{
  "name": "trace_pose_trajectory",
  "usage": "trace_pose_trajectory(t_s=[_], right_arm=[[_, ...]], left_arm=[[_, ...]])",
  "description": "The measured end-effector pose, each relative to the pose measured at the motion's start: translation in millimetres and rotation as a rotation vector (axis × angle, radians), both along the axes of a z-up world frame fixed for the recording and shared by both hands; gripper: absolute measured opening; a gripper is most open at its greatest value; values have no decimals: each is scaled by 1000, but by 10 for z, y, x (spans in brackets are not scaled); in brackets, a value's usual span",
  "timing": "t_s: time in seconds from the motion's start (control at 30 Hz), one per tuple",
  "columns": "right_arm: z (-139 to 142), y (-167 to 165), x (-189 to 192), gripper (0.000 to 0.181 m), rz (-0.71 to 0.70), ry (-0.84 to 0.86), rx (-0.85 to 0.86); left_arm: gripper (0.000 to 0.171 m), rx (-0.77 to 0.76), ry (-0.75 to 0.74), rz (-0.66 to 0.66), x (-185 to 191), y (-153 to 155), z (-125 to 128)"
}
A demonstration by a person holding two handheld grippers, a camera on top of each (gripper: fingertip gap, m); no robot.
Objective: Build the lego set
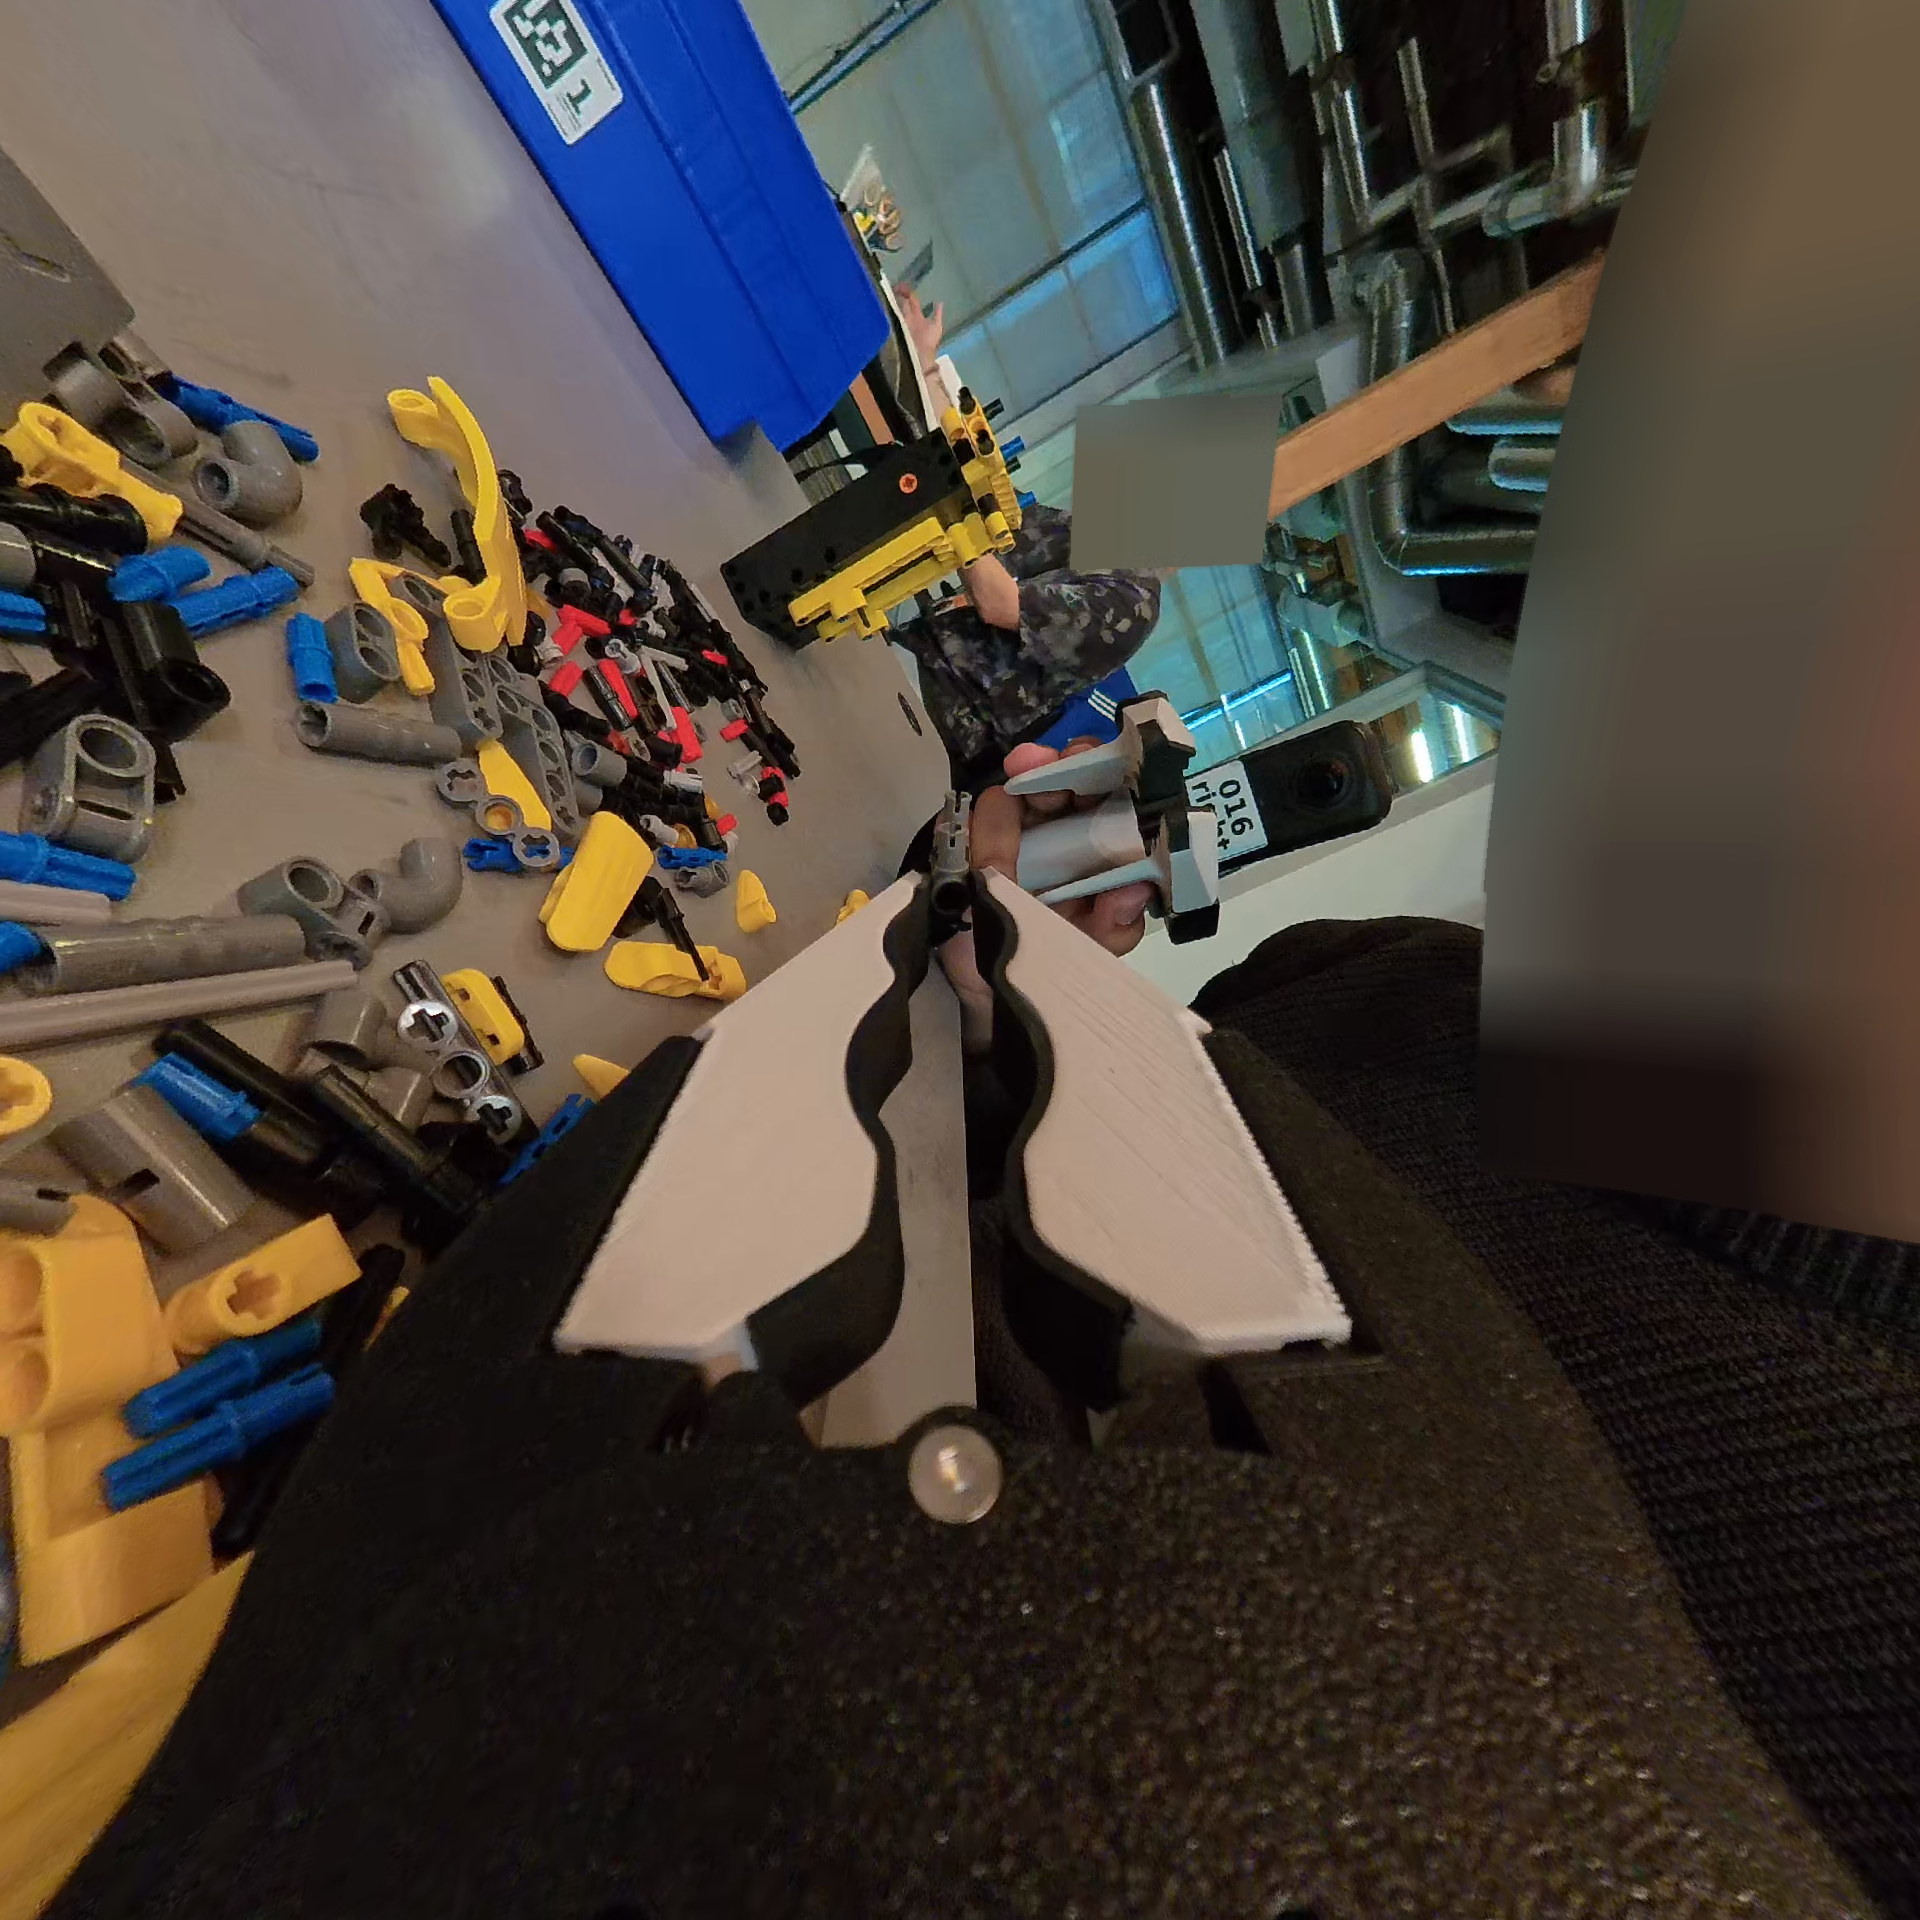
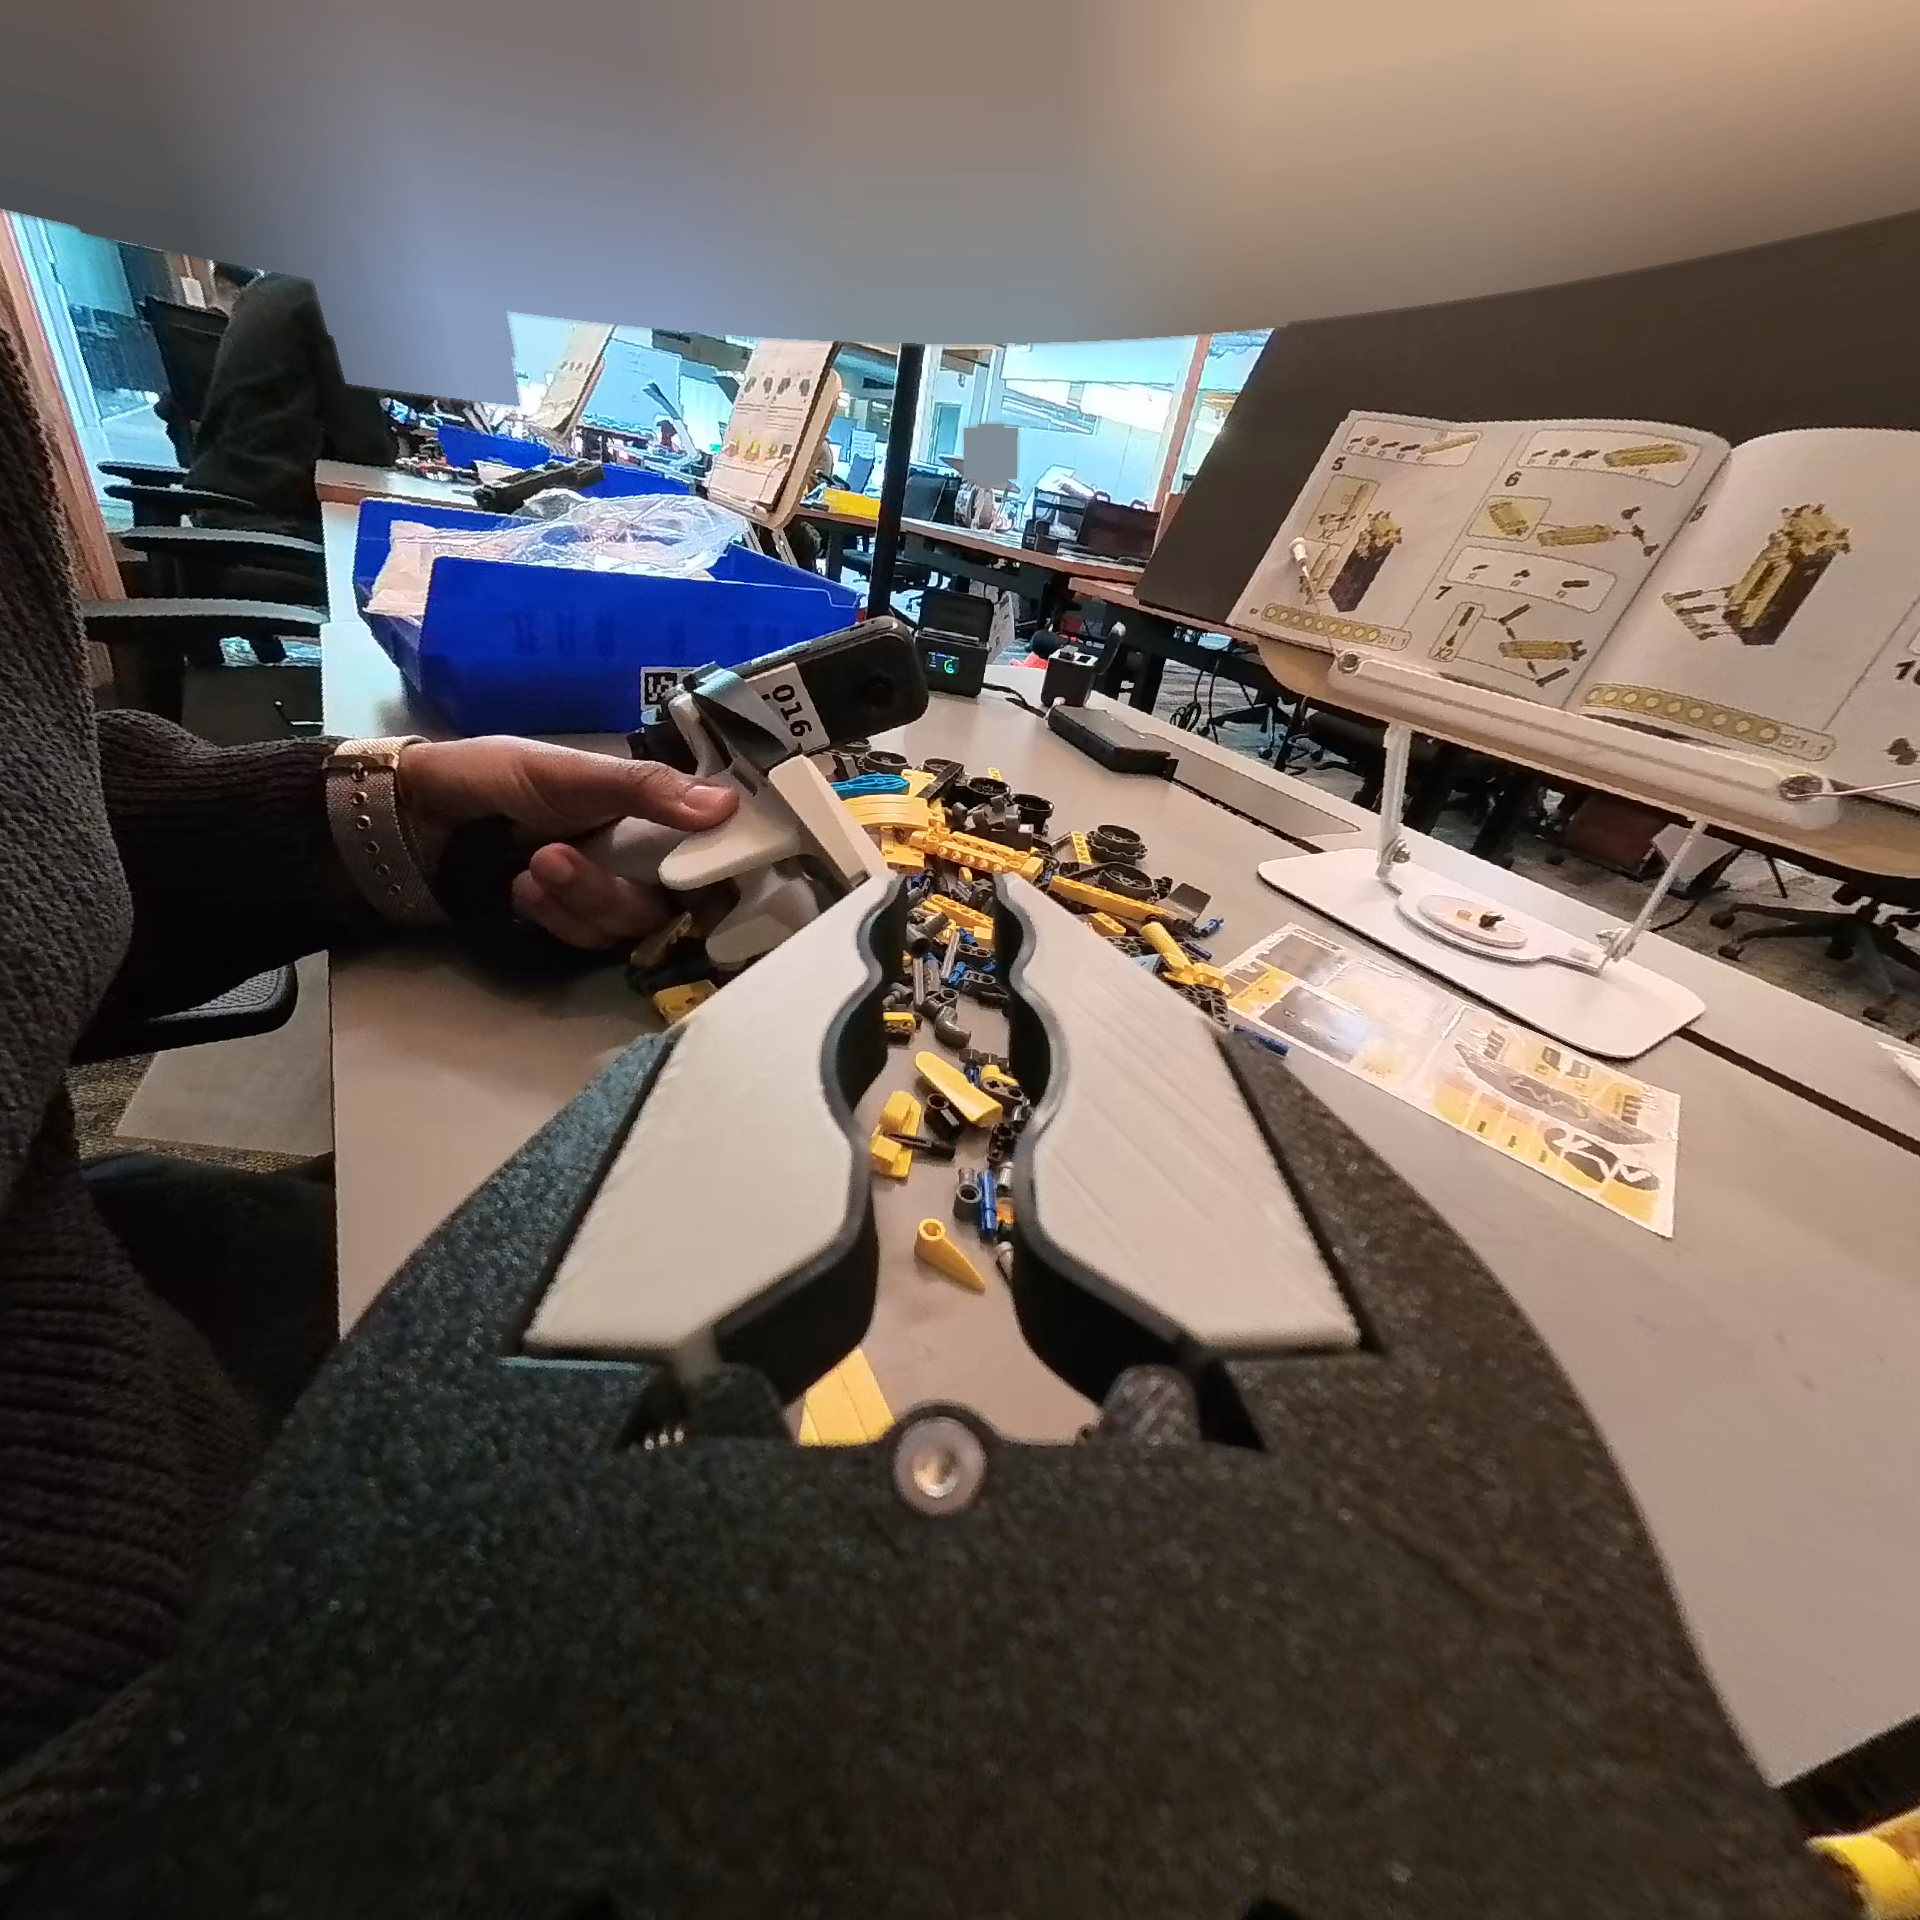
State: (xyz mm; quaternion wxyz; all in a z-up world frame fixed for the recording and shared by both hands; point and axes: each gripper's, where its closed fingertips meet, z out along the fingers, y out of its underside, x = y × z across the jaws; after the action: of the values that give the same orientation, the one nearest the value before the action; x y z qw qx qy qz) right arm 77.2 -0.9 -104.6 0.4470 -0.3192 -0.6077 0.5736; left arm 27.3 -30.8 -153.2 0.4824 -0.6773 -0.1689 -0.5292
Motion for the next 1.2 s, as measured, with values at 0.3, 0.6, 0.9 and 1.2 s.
trace_pose_trajectory(t_s=[0.3, 0.6, 0.9, 1.2], right_arm=[[-13, -5, -15, 16, 3, -2, 1], [-284, -36, -228, 19, 66, -283, -107], [-238, -278, -364, 28, 277, -481, -341], [-302, -398, -385, 8, 403, -534, -472]], left_arm=[[6, -4, 6, -5, 12, 2, -8], [5, 0, 33, -40, 78, -11, -10], [6, 81, 49, -98, 195, -79, 114], [6, 102, 28, -114, 224, -101, 153]])
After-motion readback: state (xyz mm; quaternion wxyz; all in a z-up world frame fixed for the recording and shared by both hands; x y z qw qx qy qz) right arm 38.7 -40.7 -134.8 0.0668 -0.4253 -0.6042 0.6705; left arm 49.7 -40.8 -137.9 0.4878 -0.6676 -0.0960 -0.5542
